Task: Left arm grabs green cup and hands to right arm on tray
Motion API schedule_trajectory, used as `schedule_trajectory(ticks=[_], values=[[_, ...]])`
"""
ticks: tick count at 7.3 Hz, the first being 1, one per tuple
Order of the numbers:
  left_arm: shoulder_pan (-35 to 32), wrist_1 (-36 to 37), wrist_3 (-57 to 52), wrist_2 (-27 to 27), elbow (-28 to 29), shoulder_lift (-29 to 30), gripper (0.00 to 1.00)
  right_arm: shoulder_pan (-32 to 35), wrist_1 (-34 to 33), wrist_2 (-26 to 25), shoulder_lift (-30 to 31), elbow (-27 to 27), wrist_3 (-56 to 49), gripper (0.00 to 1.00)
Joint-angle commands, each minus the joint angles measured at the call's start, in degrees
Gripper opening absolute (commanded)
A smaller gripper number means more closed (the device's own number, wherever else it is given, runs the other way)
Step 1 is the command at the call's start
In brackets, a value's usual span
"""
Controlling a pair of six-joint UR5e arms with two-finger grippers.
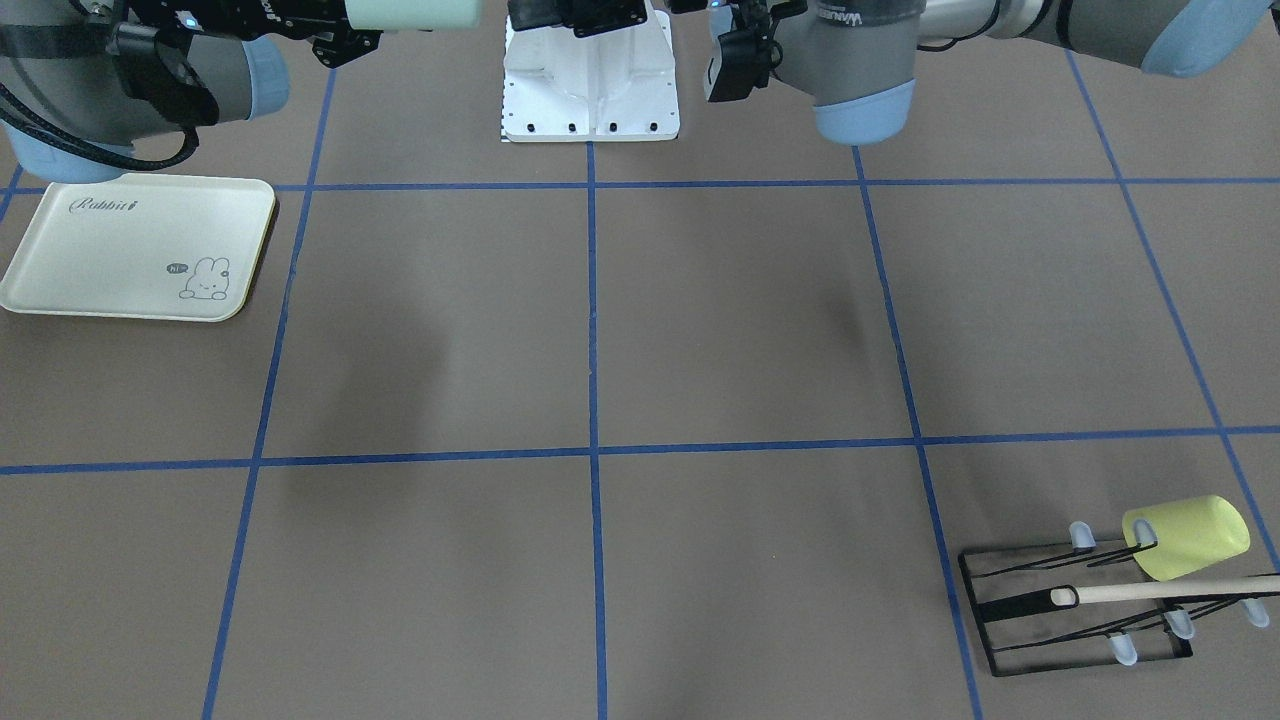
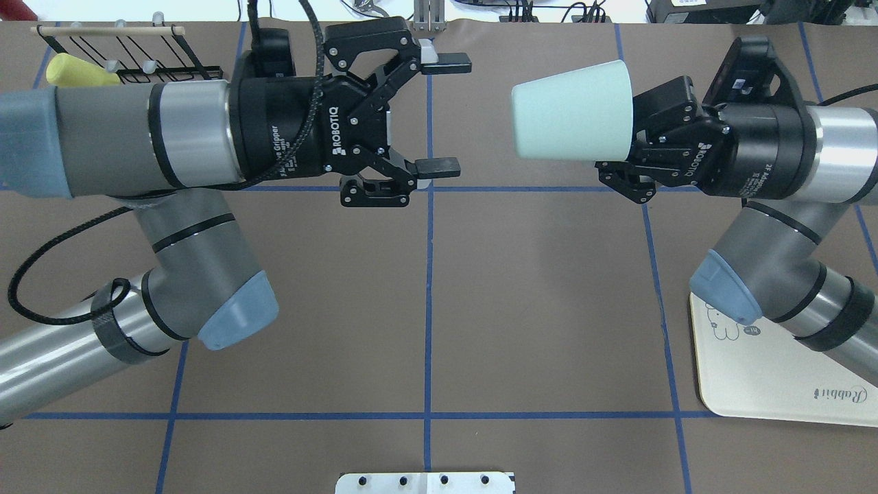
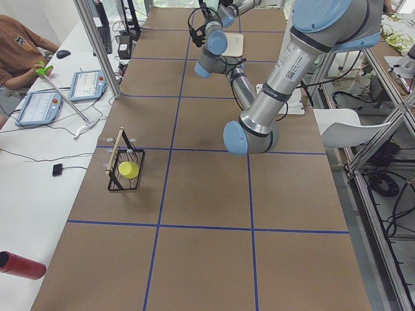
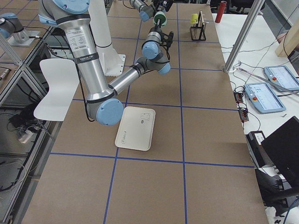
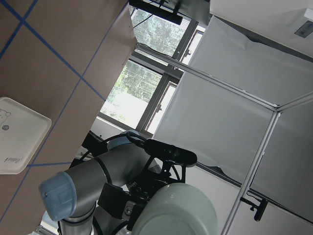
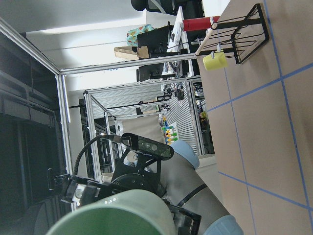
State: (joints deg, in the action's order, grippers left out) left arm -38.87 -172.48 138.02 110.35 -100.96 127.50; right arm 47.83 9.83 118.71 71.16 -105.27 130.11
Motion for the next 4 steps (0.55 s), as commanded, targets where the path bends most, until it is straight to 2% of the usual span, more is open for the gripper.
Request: schedule_trajectory(ticks=[1,2,3,4], values=[[-4.2,0.1,-6.5,3.6,-1.1,-5.8,1.00,2.0,0.0,1.8,6.8,0.1,-0.7,0.00],[-4.8,1.2,-12.3,4.6,-0.6,-7.8,1.00,2.4,-0.1,4.8,9.8,0.2,-2.2,0.00],[-5.7,5.8,-16.5,6.1,-0.6,-8.3,1.00,5.5,-0.5,10.3,13.9,0.9,-4.7,0.00],[-5.8,9.0,-18.5,6.3,-0.6,-8.4,1.00,11.1,-1.5,21.5,14.8,3.9,-7.6,0.00]])
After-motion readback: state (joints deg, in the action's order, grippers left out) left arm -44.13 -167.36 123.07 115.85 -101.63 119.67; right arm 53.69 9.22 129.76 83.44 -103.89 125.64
